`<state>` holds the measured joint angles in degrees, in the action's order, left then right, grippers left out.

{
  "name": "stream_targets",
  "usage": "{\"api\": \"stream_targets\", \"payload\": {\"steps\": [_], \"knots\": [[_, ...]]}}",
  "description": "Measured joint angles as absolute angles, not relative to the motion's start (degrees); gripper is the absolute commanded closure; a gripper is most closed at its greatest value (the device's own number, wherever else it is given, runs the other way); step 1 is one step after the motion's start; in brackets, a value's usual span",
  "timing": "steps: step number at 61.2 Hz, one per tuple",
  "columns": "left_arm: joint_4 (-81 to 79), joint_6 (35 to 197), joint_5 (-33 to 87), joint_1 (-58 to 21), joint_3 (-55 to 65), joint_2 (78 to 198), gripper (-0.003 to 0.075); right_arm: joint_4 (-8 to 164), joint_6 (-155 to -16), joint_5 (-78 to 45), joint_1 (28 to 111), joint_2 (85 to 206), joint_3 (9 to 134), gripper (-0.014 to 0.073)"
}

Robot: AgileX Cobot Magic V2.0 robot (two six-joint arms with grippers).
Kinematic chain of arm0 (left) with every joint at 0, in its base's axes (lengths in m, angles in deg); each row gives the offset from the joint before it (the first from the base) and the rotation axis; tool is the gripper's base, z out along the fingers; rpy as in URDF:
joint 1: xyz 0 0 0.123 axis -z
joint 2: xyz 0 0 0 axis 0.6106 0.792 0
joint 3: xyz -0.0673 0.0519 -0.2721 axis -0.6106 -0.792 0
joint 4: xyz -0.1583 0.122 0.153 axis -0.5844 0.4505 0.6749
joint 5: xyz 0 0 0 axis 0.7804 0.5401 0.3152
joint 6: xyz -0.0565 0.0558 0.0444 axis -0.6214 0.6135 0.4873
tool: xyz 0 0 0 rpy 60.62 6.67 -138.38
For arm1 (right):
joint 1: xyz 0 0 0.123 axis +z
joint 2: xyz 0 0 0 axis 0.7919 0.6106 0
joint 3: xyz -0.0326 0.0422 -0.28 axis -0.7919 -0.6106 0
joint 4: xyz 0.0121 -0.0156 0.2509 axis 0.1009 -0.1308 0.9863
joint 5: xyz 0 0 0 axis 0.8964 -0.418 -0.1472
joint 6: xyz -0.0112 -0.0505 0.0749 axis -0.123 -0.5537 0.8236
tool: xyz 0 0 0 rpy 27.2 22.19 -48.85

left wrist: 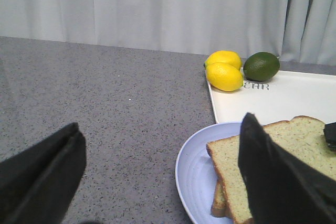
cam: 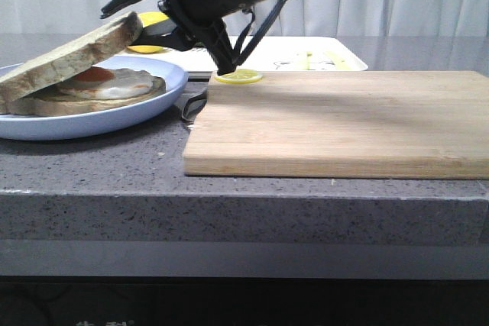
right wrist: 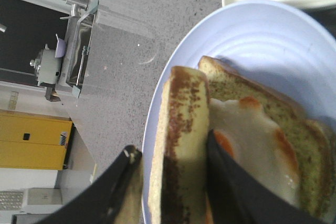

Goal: Place bread and move sandwich to tray
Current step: 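Carry the bread over the egg and lower it onto the plate, then open the right gripper and withdraw it from the sandwich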

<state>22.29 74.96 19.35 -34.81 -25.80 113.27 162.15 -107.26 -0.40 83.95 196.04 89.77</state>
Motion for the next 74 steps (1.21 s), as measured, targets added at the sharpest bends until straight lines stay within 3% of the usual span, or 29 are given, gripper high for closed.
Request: {"api": "stream_targets", "payload": {"steps": [18,23,29,35,50,64,74], "knots": [[22.3,75.0,19.3,-34.8,-25.8,113.3,0.0135,157.0,-107.3,0.4,78.3,186.0,82.1,0.0279],[22.3,75.0,19.3,-34.8,-25.8,113.3,0.0135,153.8,-107.3,1.5,76.6,182.3,80.7,0.0314],[22.3,75.0,19.3,-34.8,-25.8,113.3,0.0135,147.4,-107.3,3.3,74.4,176.6,80.5,0.0449],[22.3,75.0,19.3,-34.8,-25.8,113.3,0.0135,140.7,-107.3,5.1,72.0,170.4,80.5,0.0664],[22.3,75.0,19.3,-34.8,-25.8,113.3,0.0135,118.6,-97.5,14.4,66.9,160.3,80.5,0.0654],[22.3,75.0,19.3,-34.8,-25.8,113.3,0.0135,75.5,-70.5,24.7,65.5,156.1,80.5,0.0654],[22.3,75.0,19.3,-34.8,-25.8,113.3,0.0135,58.5,-56.7,28.6,65.4,152.1,77.6,0.0654]]}}
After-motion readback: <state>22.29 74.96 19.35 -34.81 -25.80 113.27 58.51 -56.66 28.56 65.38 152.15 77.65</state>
